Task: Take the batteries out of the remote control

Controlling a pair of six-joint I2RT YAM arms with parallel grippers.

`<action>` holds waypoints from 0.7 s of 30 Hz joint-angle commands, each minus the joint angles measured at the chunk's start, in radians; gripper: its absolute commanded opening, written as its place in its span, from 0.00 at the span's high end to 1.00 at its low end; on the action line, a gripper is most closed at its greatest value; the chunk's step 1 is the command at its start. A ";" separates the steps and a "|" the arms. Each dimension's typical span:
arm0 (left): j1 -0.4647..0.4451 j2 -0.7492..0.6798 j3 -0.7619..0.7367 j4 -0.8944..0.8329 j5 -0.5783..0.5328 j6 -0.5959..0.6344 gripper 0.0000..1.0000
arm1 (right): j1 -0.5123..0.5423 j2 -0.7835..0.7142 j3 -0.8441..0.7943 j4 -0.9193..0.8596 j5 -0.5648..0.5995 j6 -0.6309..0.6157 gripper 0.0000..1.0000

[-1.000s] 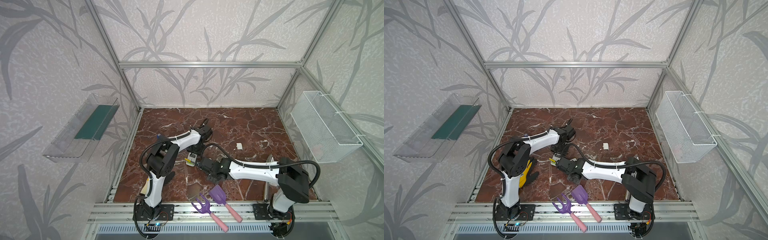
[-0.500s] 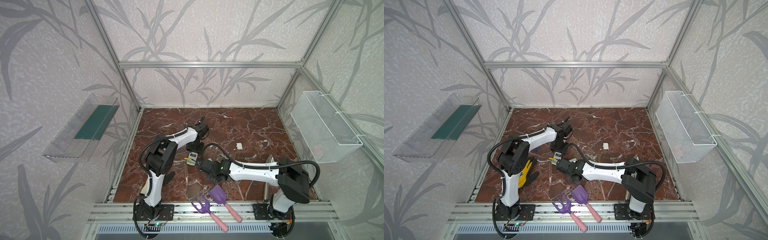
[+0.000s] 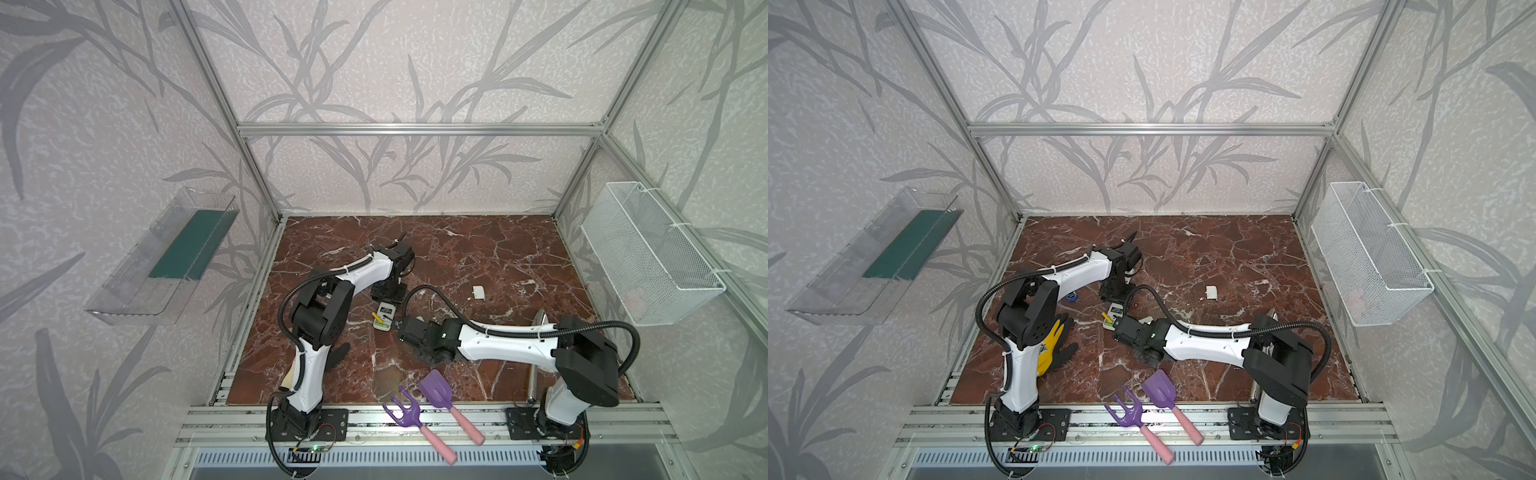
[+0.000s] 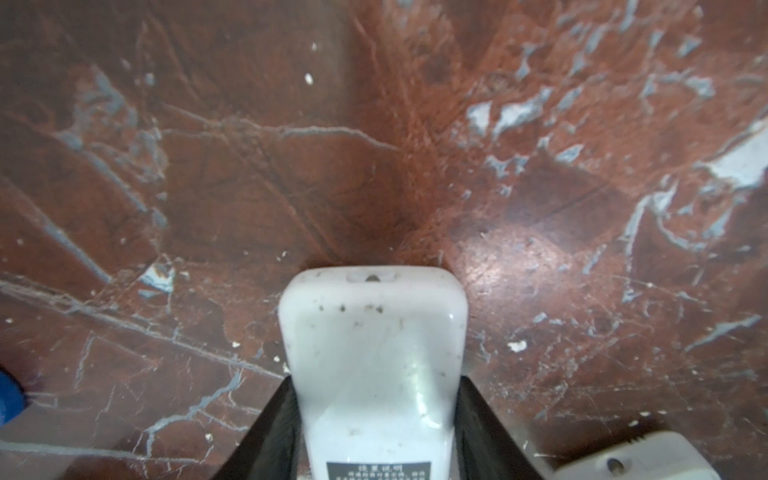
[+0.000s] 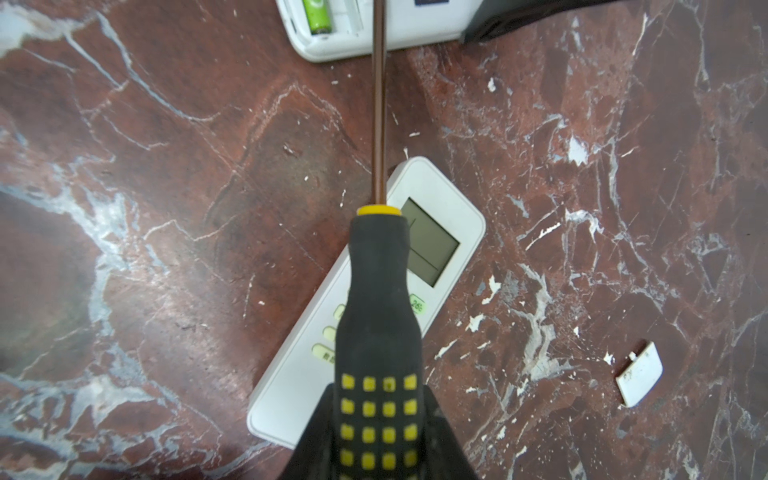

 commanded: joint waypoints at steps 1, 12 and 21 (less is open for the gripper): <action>-0.009 0.132 -0.025 0.198 0.094 0.011 0.53 | 0.000 -0.006 0.017 0.009 -0.007 0.000 1.00; -0.002 0.136 -0.008 0.195 0.106 0.014 0.54 | 0.000 -0.036 0.002 -0.092 -0.048 0.000 1.00; -0.003 0.138 -0.007 0.195 0.110 0.015 0.54 | 0.000 -0.042 0.000 -0.038 -0.114 -0.005 1.00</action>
